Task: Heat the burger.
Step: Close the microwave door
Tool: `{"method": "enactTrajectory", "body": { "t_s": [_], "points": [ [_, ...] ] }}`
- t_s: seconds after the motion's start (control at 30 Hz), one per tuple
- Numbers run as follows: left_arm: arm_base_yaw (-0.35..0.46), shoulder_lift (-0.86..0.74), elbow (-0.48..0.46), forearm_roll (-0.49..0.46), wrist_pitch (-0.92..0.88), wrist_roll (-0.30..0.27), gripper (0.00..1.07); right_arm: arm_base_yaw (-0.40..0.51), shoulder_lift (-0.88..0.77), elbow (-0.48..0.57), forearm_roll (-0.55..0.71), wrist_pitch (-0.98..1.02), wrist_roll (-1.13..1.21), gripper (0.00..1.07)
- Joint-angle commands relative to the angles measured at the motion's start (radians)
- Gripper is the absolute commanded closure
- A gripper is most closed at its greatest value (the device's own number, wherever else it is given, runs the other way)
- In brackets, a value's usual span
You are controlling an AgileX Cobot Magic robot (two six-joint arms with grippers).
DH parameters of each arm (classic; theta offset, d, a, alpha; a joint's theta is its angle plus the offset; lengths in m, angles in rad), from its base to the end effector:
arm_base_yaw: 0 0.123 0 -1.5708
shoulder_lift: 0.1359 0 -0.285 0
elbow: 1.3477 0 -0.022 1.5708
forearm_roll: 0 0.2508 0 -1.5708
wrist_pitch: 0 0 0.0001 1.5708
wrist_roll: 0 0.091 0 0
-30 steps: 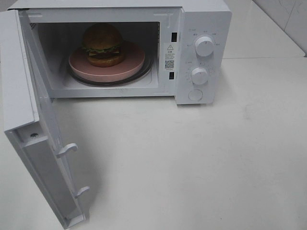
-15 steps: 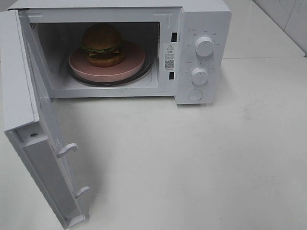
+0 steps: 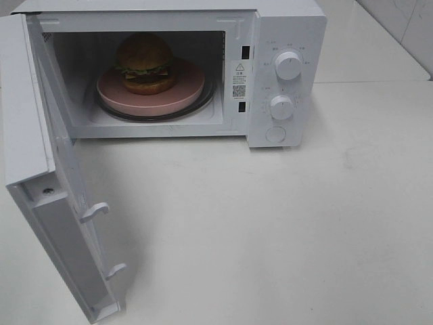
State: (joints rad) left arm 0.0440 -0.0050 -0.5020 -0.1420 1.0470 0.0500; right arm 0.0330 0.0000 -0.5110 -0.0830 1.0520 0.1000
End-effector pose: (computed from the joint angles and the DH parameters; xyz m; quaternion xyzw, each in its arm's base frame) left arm -0.0052 -0.0114 0.2796 0.0050 0.8456 -0.0460 0.5317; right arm -0.0057 -0.0067 0.2813 0.0300 0.8468 -0.0062 0.5310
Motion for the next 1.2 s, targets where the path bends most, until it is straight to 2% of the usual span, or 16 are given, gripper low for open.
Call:
{"method": "enactTrajectory", "body": {
  "t_s": [0.03,1.2],
  "points": [
    [0.001,-0.02,0.003,0.002,-0.01,0.001,0.09,-0.011,-0.032,0.001,0.0,-0.01,-0.013,0.31],
    [0.001,-0.019,0.003,-0.001,-0.01,0.001,0.09,-0.01,-0.03,0.001,0.002,-0.01,-0.012,0.31]
  ]
}}
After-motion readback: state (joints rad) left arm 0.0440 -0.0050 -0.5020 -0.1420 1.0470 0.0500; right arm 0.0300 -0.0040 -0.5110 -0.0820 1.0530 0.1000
